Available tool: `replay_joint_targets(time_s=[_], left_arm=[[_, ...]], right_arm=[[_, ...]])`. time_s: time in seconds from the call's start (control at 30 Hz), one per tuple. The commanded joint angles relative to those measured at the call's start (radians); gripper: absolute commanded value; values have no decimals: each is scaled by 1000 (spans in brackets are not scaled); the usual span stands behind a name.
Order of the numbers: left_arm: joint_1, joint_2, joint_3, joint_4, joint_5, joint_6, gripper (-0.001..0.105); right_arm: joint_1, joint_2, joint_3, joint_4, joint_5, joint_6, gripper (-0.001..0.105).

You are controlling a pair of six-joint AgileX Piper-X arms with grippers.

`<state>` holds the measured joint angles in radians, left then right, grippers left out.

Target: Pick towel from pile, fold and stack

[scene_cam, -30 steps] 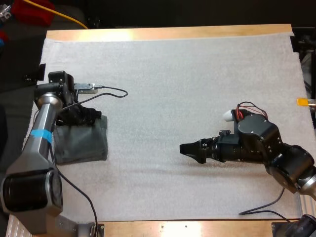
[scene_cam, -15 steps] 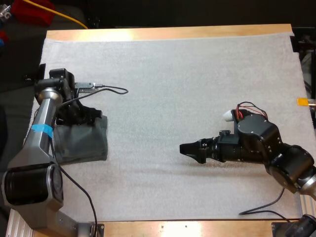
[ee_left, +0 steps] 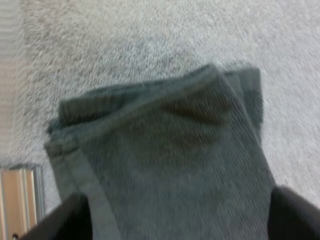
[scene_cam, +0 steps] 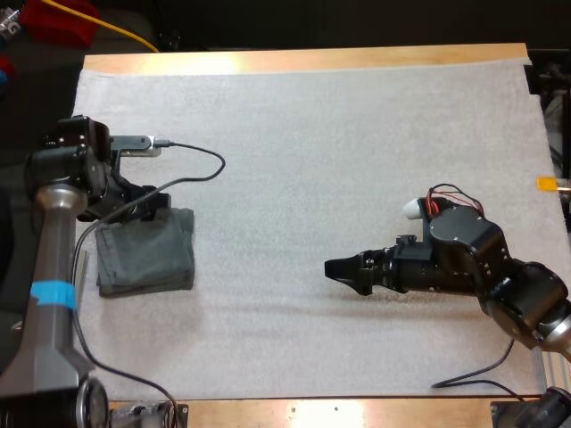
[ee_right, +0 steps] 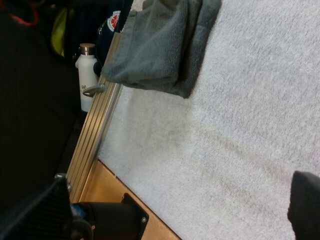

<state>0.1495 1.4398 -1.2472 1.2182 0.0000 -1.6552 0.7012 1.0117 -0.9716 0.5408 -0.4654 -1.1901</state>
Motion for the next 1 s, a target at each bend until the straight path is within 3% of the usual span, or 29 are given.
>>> replay_joint_targets(time_s=[0.0, 0.2, 0.3, 0.4, 0.63, 0.77, 0.97], left_arm=[[-3, -31, -7, 29, 0, -8, 68], [-3, -165, -7, 66, 4, -8, 68], [-3, -233, -7, 71, 49, -19, 68], [-3, -294, -7, 72, 90, -31, 68], [-3, -408, -7, 106, 94, -46, 68], [-3, -458, -7, 107, 110, -51, 68], [-3, -509, -7, 110, 138, -52, 68]], right_arm=[[2, -5, -4, -6, -11, -2, 85], [2, -5, -4, -6, -11, -2, 85], [2, -5, -4, -6, -6, -2, 85], [2, -5, -4, -6, 21, -14, 85], [-11, -5, -4, 17, 88, -60, 85], [-91, -5, -4, 73, 87, -78, 85], [-263, -5, -4, 177, 78, -183, 85]])
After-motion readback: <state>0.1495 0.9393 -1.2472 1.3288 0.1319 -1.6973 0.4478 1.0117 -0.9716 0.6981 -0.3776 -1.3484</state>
